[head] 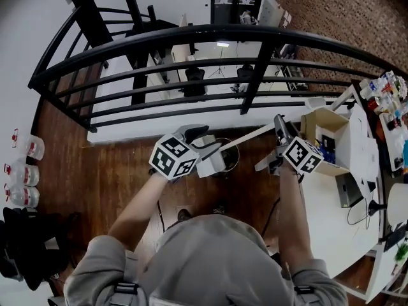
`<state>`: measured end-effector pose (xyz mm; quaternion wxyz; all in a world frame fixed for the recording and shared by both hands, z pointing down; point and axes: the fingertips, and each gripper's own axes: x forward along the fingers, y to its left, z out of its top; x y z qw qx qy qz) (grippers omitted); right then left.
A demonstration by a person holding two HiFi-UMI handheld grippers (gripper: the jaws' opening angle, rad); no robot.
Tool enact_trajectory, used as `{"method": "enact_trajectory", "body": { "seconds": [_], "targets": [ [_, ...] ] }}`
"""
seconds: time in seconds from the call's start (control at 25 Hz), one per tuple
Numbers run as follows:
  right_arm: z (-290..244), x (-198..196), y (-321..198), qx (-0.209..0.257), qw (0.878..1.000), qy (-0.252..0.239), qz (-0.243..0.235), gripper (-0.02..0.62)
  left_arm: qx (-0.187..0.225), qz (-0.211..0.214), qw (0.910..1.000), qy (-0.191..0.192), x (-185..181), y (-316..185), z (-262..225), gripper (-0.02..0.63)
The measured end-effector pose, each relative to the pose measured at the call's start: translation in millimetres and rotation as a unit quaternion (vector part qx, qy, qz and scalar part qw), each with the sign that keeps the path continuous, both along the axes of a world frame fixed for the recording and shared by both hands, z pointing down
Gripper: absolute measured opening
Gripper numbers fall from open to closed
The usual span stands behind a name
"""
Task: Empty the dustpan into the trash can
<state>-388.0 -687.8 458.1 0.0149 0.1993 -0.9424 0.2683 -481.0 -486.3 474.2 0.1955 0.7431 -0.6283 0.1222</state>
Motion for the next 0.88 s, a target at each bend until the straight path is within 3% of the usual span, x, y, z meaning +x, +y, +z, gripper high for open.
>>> {"method": "enact_trajectory", "body": {
  "seconds": [0.28, 0.6, 0.88],
  "targets": [
    [-23.4, -83.5, 81.4, 0.093, 0.992, 0.027, -0.083, 0.087, 0.027, -0.047, 0.9985, -0.010, -29.7, 58.0, -25.6, 0.253],
    [-40.0, -159.3, 183.2, 0.187, 0.965, 0.054, -0.177, 0.084, 0.081, -0.098, 0.9913, -0.034, -67.5, 131.9, -77.9, 0.253],
    [-53.1, -191.3, 246.9, 0.196, 0.952, 0.035, -0.232, 0.083, 0.122, -0.122, 0.9835, -0.055, -77.1, 182.6, -118.1, 0.253]
  ]
}}
